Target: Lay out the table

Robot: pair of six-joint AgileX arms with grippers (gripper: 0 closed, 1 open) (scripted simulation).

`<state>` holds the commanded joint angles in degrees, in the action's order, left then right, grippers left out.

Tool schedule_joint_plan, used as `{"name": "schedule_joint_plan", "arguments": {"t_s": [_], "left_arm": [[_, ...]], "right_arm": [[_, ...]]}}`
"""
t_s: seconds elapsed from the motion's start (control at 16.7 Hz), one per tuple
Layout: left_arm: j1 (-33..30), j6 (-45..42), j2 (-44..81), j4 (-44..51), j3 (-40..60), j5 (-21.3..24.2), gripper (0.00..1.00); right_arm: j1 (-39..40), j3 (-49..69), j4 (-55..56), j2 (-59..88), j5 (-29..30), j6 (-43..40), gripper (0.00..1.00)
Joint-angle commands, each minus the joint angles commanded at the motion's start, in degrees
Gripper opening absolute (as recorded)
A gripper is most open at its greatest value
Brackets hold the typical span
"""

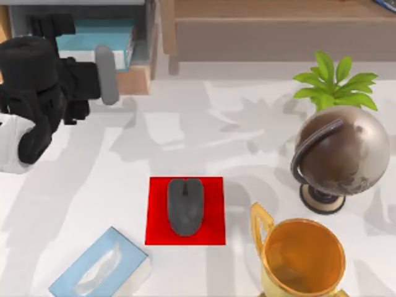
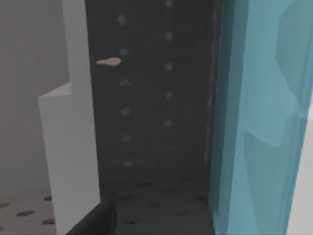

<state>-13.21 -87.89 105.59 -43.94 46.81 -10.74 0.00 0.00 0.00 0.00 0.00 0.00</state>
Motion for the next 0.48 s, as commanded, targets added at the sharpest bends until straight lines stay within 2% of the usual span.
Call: {"name": "schedule_joint_plan", "arguments": {"t_s": [0.48], "left_arm": [[-1.4,0.2,-6.7,-2.3,-9.5,-1.4,1.00]], "right_arm": [[0.0,0.0,0.0,0.0,0.0,0.0,1.00]]}}
